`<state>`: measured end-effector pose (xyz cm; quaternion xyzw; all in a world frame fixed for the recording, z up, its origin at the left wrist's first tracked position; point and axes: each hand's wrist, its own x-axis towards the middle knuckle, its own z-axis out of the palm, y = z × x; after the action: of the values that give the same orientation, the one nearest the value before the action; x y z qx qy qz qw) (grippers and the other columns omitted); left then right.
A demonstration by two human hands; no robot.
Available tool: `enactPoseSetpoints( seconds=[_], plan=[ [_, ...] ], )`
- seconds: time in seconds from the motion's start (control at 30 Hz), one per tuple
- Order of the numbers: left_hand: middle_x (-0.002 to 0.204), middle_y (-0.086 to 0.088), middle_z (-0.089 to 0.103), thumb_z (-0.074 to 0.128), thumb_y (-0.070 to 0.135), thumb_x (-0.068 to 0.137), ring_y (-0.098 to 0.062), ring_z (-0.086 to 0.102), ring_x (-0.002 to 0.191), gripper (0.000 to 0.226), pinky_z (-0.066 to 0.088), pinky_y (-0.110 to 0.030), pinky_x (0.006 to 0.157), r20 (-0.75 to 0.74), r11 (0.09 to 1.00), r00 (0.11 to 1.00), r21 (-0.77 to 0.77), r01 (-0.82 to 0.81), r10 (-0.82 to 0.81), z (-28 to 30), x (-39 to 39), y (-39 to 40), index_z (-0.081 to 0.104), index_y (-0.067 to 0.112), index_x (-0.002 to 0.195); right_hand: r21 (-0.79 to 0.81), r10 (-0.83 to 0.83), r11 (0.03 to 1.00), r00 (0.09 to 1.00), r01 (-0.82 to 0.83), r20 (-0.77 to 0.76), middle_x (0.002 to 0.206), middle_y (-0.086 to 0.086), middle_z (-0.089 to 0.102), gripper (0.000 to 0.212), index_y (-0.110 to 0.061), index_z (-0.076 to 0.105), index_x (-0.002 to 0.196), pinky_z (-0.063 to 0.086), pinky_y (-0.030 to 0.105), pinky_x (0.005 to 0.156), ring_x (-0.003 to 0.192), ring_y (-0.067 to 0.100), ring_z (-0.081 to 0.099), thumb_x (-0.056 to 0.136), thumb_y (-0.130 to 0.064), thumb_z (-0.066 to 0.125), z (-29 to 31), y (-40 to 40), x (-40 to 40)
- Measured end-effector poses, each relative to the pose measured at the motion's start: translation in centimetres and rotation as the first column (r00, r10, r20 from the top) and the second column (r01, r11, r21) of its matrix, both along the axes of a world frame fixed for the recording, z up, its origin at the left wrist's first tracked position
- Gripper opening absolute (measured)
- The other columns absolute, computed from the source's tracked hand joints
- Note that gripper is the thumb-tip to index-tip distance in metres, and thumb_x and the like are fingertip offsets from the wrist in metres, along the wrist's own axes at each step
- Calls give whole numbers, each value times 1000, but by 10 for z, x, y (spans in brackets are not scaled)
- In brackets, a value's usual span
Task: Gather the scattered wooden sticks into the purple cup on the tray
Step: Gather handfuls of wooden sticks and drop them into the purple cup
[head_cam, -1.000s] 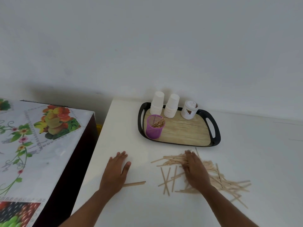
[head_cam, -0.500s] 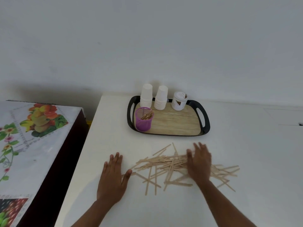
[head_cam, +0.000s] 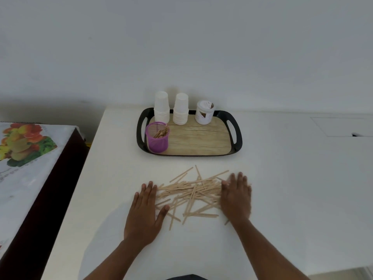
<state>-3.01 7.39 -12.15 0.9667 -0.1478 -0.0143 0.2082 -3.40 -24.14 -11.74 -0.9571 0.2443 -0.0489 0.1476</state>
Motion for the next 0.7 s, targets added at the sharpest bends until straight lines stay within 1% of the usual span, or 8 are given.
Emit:
enactPoseSetpoints(
  seconds=[0.13, 0.23, 0.33, 0.37, 0.43, 0.5, 0.6, 0.7],
  plan=[
    [170, 5, 4, 14, 71, 98, -9, -8, 156, 82, -1, -33, 126, 2, 999, 999, -15, 45, -45, 0, -2, -17, 12, 18, 162, 65, 155, 986, 987, -157, 29, 172, 10, 9, 87, -17, 23, 163, 1, 43, 130, 160, 25, -1, 97, -66, -3, 3, 42, 7],
    [170, 6, 8, 18, 70, 99, -6, -8, 155, 81, -1, -30, 126, -2, 997, 997, -42, 71, -71, 0, -3, -23, 14, 19, 162, 128, 298, 944, 952, -305, 69, 173, 4, 6, 94, -18, 18, 163, -3, 38, 129, 160, 20, -5, 93, -73, -10, 3, 68, 7],
    [169, 8, 6, 19, 74, 97, -3, -8, 154, 84, 4, -32, 127, -20, 992, 995, -84, 91, -93, 3, -3, -21, 11, 21, 162, 285, 340, 877, 918, -388, 203, 172, -1, 13, 89, -18, 27, 161, 8, 37, 129, 160, 16, 0, 97, -74, 3, 10, 71, 12],
    [169, 9, 5, 22, 74, 96, -4, -8, 155, 85, 5, -34, 127, -21, 991, 995, -96, 91, -93, 4, -4, -19, 11, 21, 162, 295, 325, 873, 915, -388, 238, 171, -1, 19, 84, -18, 34, 158, 13, 39, 128, 159, 16, 4, 99, -72, 8, 13, 65, 16],
    [169, 6, 11, 27, 74, 96, -8, -2, 156, 87, 7, -39, 127, 8, 995, 998, -82, 65, -64, 6, -6, -13, 14, 19, 161, 233, 317, 896, 912, -379, 262, 168, 0, 28, 78, -17, 45, 151, 17, 43, 128, 159, 18, 11, 102, -68, 11, 20, 46, 28],
    [168, 1, 18, 30, 73, 95, -11, 4, 156, 88, 8, -42, 127, 41, 999, 999, -49, 17, -15, 6, -12, -10, 17, 16, 161, 155, 357, 908, 911, -390, 204, 168, 2, 30, 78, -18, 46, 151, 15, 44, 129, 159, 20, 12, 101, -66, 10, 21, 20, 41],
    [169, 2, 15, 33, 75, 94, -11, 1, 156, 91, 10, -39, 127, 44, 999, 999, -32, -15, 17, 5, -22, -16, 17, 15, 161, 82, 467, 881, 884, -466, 15, 173, 0, 14, 81, -20, 27, 161, 4, 44, 129, 160, 18, 0, 99, -67, 3, 12, -1, 49],
    [169, 2, 10, 30, 76, 94, -11, -2, 157, 93, 5, -35, 127, 31, 999, 999, -8, -32, 33, 6, -28, -33, 14, 14, 161, 54, 549, 835, 835, -547, -30, 174, -1, 5, 84, -22, 16, 164, 1, 44, 130, 160, 16, -6, 97, -67, -7, 6, 7, 40]
  ],
)
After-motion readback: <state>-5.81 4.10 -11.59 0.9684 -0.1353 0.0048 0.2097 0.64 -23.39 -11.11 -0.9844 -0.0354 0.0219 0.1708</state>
